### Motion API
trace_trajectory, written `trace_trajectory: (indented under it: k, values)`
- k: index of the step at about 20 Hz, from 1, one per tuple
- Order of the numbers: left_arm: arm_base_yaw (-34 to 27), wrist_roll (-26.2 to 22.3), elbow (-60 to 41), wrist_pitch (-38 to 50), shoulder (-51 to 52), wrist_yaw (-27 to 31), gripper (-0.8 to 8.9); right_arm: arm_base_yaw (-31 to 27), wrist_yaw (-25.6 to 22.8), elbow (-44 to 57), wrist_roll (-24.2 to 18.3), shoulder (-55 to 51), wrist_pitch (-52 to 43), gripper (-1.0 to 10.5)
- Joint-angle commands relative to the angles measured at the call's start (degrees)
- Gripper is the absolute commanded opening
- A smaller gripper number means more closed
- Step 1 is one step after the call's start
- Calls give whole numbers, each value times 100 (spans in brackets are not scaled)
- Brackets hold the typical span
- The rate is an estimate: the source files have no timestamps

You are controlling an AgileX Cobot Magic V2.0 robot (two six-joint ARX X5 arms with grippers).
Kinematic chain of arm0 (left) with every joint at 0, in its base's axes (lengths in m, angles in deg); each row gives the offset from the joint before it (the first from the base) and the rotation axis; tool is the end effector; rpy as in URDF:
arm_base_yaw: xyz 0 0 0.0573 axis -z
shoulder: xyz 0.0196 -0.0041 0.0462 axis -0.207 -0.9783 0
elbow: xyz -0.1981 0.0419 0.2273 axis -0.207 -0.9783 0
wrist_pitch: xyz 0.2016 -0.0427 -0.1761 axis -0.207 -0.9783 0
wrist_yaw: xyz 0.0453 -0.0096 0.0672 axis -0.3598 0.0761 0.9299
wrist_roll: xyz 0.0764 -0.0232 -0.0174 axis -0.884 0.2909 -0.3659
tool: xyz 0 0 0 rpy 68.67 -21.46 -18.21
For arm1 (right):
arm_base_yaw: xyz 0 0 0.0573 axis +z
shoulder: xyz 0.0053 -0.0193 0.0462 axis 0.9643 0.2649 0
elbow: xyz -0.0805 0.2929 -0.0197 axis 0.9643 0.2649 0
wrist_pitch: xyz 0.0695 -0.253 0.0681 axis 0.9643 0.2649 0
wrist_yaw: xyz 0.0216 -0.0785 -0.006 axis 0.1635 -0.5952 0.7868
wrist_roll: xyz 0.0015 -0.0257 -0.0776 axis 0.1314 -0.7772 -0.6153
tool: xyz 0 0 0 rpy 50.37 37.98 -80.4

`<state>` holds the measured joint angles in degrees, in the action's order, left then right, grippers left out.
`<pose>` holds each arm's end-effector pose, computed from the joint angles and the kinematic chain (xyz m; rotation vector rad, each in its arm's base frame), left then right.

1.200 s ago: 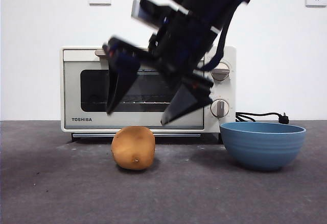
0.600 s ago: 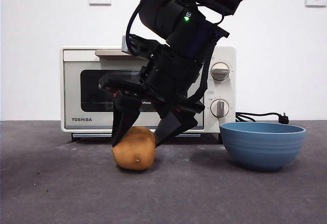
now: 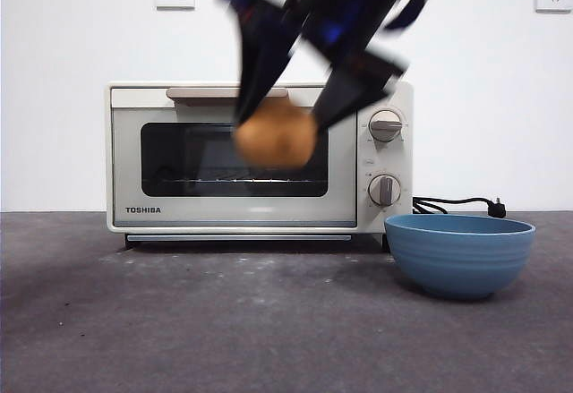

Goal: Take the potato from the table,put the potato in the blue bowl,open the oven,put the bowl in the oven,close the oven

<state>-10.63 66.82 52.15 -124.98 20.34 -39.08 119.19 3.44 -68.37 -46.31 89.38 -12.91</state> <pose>0.0794 -0.0498 0.3303 -0.2130 0.5177 -0.7849 0.2576 0.2518 0.2786 -0.1997 0.8043 0.6619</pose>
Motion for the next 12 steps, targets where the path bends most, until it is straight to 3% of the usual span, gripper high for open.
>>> trace_trajectory:
  k: [1, 5, 9, 12]
  values:
    - [20, -74, -2, 4, 20, -4, -8, -236, -343, 15, -317, -385, 544, -17]
    - [20, -74, -2, 2, 20, -4, -8, -977, -374, 72, -476, -619, 1241, -17]
    - [20, -74, -2, -2, 20, -4, -8, -1554, -323, 616, -472, -575, 861, -17]
    - [20, -74, -2, 0, 20, -2, -8, -1762, -4, 1143, -442, -490, 400, -17]
